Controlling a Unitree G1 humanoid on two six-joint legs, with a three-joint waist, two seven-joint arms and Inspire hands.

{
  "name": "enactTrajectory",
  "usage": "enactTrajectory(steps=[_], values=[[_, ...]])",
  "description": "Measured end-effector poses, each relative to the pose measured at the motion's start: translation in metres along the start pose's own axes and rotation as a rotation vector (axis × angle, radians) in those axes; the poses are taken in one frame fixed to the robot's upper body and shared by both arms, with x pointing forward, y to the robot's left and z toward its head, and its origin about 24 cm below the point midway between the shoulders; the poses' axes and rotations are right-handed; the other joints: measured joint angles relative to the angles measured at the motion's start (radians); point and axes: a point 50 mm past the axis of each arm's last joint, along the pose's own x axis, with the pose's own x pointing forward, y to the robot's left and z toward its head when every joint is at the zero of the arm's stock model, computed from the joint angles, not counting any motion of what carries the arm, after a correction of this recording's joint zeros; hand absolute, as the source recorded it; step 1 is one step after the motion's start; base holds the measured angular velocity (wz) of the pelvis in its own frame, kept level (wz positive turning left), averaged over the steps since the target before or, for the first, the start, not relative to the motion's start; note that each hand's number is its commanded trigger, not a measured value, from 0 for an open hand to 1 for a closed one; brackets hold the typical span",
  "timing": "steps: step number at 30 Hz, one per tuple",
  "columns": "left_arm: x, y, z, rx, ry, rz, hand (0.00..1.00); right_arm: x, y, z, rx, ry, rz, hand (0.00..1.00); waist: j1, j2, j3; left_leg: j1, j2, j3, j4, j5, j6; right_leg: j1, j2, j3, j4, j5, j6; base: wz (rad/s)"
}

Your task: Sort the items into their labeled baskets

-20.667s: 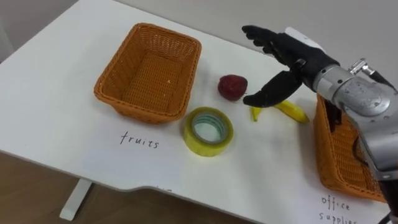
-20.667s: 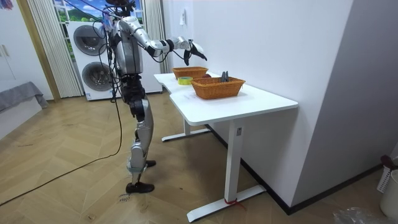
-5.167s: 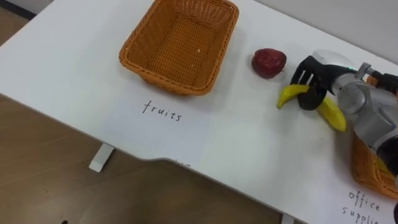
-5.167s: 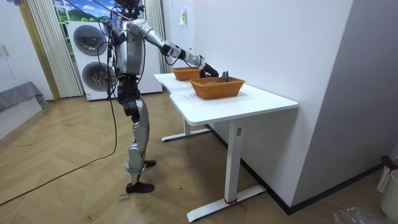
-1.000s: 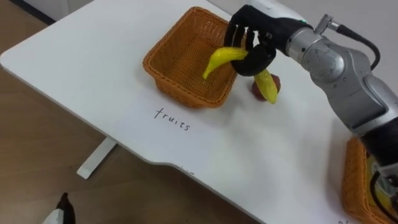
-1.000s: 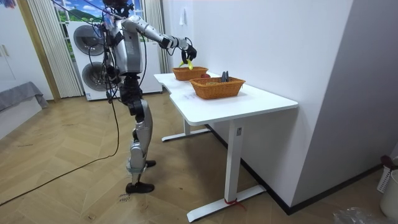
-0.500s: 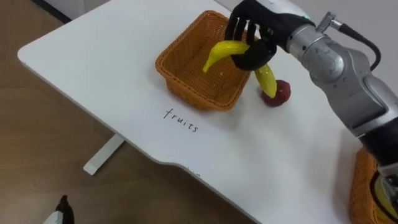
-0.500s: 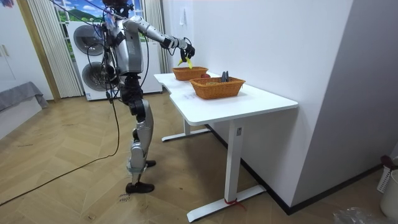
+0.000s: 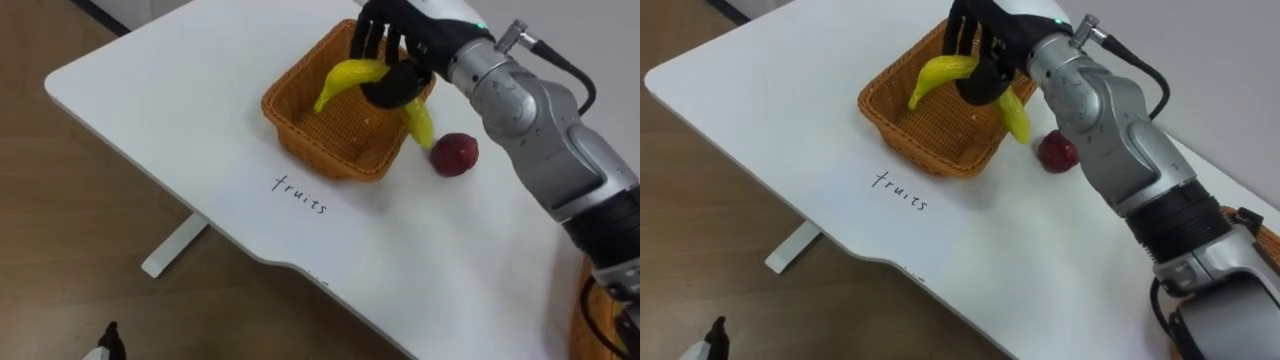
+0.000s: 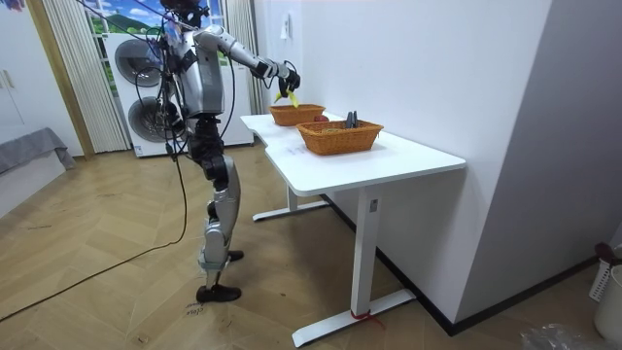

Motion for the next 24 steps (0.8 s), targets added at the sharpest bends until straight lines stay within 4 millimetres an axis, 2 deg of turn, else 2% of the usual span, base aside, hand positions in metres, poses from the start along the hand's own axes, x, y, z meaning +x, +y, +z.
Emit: enactTrajectory(steps=[1, 2, 14, 16, 24], values=[[-0.0001, 0.0, -0.0002, 0.003, 0.0, 0.0, 0.0, 0.0, -0.0001, 0.0002, -0.001, -0.002, -0.003, 0.24, 0.0, 0.0, -0.0001, 0.0, 0.0, -0.002, 0.0, 0.0, 0.0, 0.001, 0.0, -0.002, 0.0, 0.0, 0.0, 0.05], [-0.0001, 0.0, -0.0002, 0.004, -0.001, 0.0, 0.0, 0.0, -0.0002, 0.0004, -0.001, -0.004, -0.004, 0.0, 0.0, 0.0, -0.0002, 0.0, 0.0, -0.002, 0.0, 0.0, 0.0, 0.001, 0.0, -0.003, 0.0, 0.0, 0.0, 0.04], [-0.0024, -0.0031, -0.0035, 0.005, 0.009, -0.016, 0.0, 0.0005, -0.001, 0.0028, -0.04, -0.017, -0.043, 0.0, 0.002, 0.0, 0.0, 0.005, -0.002, -0.012, 0.001, 0.0, 0.0, 0.011, 0.0, -0.012, 0.0, 0.0, 0.0, 0.03], [-0.0015, -0.0041, -0.0029, 0.005, 0.012, -0.021, 0.0, 0.0009, 0.001, 0.0033, -0.051, -0.017, -0.043, 0.0, 0.002, 0.006, 0.0047, 0.004, -0.002, -0.012, 0.003, 0.0, 0.0, 0.012, 0.0, -0.012, 0.0, 0.0, 0.0, 0.0], [-0.0001, -0.0063, -0.0031, 0.025, 0.02, -0.032, 0.0, 0.002, 0.0051, 0.0057, -0.078, -0.019, -0.037, 0.0, 0.003, 0.007, 0.006, 0.0, -0.002, -0.011, 0.007, 0.0, 0.0, 0.01, 0.001, -0.013, 0.0, 0.0, 0.0, 0.0]])
